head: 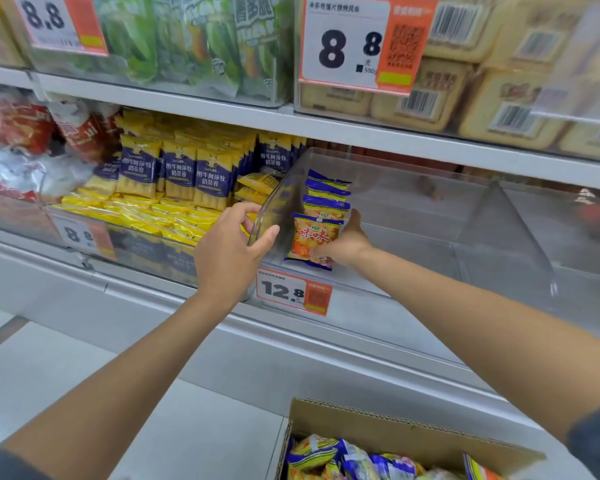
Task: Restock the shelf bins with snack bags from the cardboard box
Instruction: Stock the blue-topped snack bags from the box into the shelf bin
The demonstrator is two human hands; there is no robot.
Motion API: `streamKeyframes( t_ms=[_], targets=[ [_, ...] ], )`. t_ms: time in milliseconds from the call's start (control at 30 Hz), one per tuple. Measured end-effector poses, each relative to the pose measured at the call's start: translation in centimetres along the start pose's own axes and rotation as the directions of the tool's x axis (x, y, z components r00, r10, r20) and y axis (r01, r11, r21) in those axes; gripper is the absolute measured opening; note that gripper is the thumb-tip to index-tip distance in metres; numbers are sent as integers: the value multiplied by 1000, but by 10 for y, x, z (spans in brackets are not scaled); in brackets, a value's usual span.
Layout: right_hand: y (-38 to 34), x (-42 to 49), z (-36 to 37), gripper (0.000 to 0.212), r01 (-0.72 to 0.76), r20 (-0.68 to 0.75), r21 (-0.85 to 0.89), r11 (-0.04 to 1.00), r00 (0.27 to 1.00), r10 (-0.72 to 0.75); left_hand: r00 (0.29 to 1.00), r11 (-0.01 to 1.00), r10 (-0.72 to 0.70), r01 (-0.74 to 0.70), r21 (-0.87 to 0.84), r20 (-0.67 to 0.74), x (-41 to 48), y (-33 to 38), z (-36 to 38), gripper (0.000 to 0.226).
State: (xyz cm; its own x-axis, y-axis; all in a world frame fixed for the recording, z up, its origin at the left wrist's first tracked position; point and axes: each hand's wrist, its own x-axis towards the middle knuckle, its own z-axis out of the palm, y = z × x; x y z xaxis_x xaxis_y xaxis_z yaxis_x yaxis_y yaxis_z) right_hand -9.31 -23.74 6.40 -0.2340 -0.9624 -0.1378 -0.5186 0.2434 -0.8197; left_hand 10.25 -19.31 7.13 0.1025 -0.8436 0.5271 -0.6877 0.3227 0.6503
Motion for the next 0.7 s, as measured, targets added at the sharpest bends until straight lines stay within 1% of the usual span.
streamKeyframes(
  t_ms=[33, 133, 167, 267, 300, 367, 433, 467, 533, 700],
  targets=[
    [0, 1, 0, 102, -9, -5, 3, 1000, 1000, 9, 1000, 1000, 1, -1, -1, -3, 0, 0, 0, 31],
    [2, 9, 2, 85, -7, -44, -28, 1000, 999, 6, 1000, 1000, 3, -3, -1, -5, 0, 0, 2, 30],
    [2, 9, 5, 85, 1, -47, -35, 999, 999, -3, 1000, 1000, 4, -4, -2, -7, 0, 0, 2, 30],
    [2, 8, 13, 102, 32, -19, -19, 999, 999, -32, 1000, 1000, 5, -5, -1, -15, 0, -1, 3, 29],
    [3, 7, 14, 103, 42, -12, -24, 999, 999, -42, 1000, 1000, 5, -5, -1, -15, 0, -2, 3, 29],
    [4, 7, 13, 96, 61, -24, -46, 997, 998, -63, 1000, 1000, 4, -4, 1, -16, 0, -2, 3, 27],
    [5, 8, 11, 88, 79, -85, -87, 993, 993, -86, 1000, 1000, 7, -7, 5, -19, 0, -2, 2, 27],
    [6, 9, 11, 89, 88, -115, -115, 989, 988, -101, 1000, 1000, 11, -10, 8, -19, 0, -2, 2, 28],
    [4, 8, 13, 92, 96, -130, -145, 985, 985, -115, 1000, 1000, 17, -17, 11, -18, 0, -3, 2, 29],
    [-3, 16, 17, 103, 60, -101, -47, 997, 993, -65, 1000, 1000, 22, -22, 13, -14, 0, -3, 3, 29]
  ],
)
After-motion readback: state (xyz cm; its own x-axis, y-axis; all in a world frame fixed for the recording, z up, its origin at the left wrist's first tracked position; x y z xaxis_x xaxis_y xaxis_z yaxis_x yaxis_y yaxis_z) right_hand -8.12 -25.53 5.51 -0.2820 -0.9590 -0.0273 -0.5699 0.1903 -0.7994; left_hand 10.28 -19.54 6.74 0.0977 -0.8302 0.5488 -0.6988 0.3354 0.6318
